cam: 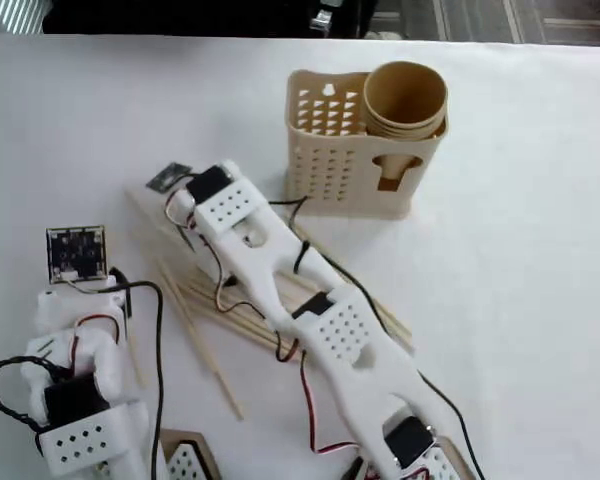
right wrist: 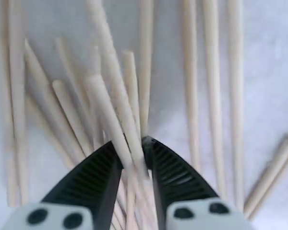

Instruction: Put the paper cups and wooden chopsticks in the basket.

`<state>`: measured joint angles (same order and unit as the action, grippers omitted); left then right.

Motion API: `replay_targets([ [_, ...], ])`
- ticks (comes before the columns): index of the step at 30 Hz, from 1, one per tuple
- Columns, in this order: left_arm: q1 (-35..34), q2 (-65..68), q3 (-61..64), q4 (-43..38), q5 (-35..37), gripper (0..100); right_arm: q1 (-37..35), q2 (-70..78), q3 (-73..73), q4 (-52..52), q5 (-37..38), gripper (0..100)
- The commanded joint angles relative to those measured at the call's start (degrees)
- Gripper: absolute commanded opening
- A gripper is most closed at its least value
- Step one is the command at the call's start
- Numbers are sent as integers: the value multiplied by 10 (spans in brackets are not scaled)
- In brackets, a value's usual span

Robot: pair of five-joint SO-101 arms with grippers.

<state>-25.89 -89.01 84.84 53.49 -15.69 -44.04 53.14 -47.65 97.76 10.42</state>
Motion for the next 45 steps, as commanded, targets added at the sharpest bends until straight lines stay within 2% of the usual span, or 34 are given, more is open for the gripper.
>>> replay_targets([
  [1, -1, -6, -3, -15, -4, 158, 7, -40, -7, 7, -4, 19],
  [14, -1, -6, -3, -15, -4, 158, 0, -171, 99, 7, -4, 19],
  [36, -1, -6, -3, -15, -3, 158, 1, -189, 105, 7, -7, 19],
  [45, -1, -6, -3, -15, -3, 158, 8, -328, 110, 7, -6, 18],
])
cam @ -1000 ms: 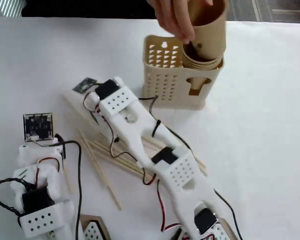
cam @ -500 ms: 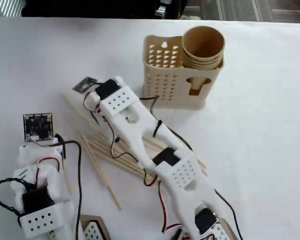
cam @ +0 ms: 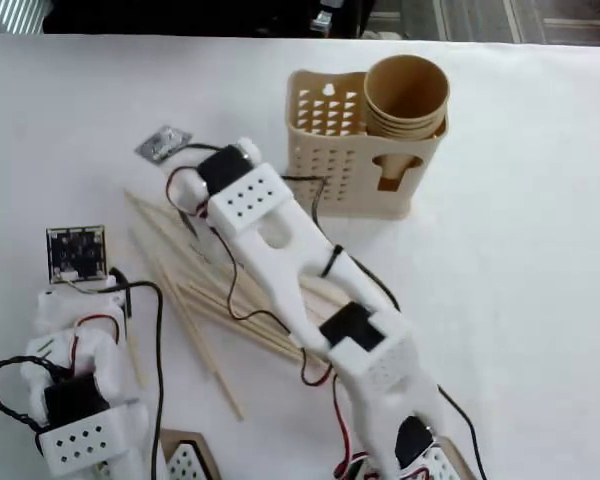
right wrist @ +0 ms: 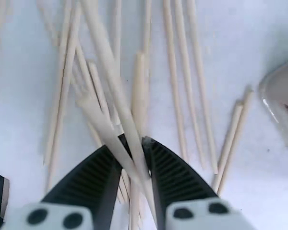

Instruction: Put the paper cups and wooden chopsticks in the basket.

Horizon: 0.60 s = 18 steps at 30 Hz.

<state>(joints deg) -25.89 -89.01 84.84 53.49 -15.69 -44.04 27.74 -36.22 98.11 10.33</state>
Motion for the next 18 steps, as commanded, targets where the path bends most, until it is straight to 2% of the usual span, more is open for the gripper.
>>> replay_targets([
  [1, -1, -6, -3, -15, -3, 158, 13, -89, -4, 4, -5, 18],
  [9, -1, -6, -3, -15, -3, 158, 31, -155, -4, 4, -8, 18],
  [13, -1, -6, -3, -15, -3, 158, 28, -105, 19, -11, -8, 18],
  [18, -1, -6, -3, -15, -3, 158, 31, 1, 52, -80, -6, 18],
])
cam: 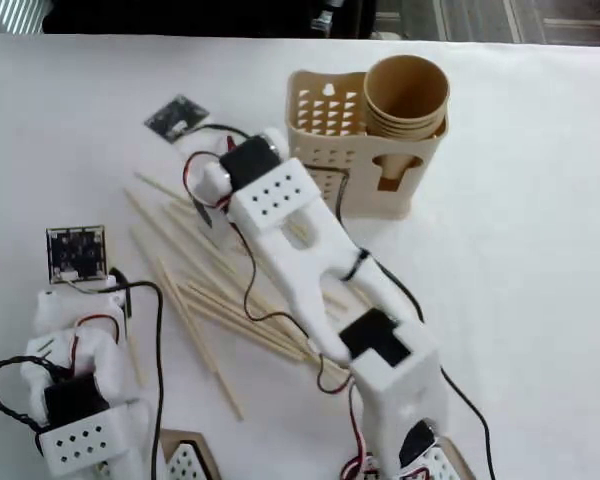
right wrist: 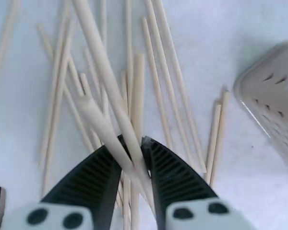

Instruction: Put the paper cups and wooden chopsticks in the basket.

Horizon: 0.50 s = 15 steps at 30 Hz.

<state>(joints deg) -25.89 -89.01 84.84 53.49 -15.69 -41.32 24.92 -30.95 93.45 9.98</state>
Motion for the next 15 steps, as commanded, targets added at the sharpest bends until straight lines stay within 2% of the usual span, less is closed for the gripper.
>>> replay_targets([
  [1, -1, -6, -3, -15, -3, 158, 3, 50, -2, -44, -3, 18],
  [6, -1, -6, -3, -15, -3, 158, 1, 133, -2, -79, 1, 19],
  [11, -1, -6, -3, -15, -3, 158, 4, 165, -2, -65, 2, 26],
  [15, -1, -6, -3, -15, -3, 158, 0, 164, -2, -29, 2, 86],
])
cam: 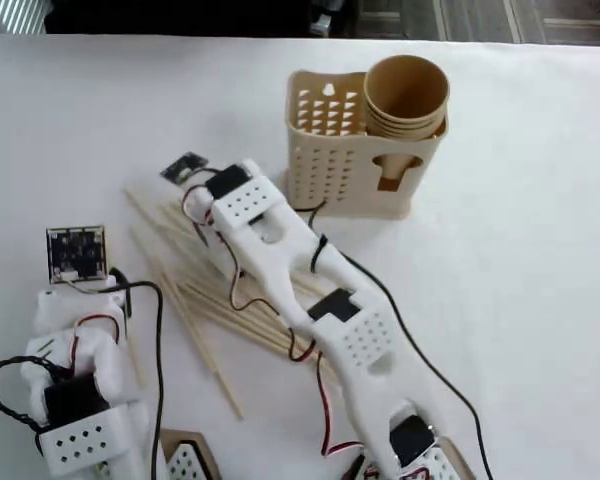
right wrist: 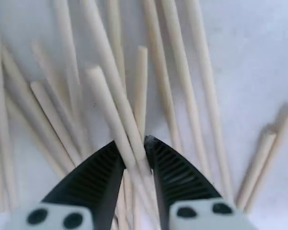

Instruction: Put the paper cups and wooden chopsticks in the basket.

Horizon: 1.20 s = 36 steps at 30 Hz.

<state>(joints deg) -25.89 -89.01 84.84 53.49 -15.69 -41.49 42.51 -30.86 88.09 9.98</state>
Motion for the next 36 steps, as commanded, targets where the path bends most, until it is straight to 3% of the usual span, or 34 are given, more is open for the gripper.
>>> replay_targets([
  [1, -1, -6, -3, -15, -3, 158, 2, -12, -3, 29, 3, 83],
  [5, -1, -6, -3, -15, -3, 158, 11, -12, -3, 32, 34, 24],
  [10, -1, -6, -3, -15, -3, 158, 19, -38, -18, 75, 45, 19],
  [22, -1, -6, -3, -15, -3, 158, 22, -282, -1, 102, 42, 18],
  [36, -1, -6, -3, -15, -3, 158, 47, -454, -3, 100, 41, 18],
])
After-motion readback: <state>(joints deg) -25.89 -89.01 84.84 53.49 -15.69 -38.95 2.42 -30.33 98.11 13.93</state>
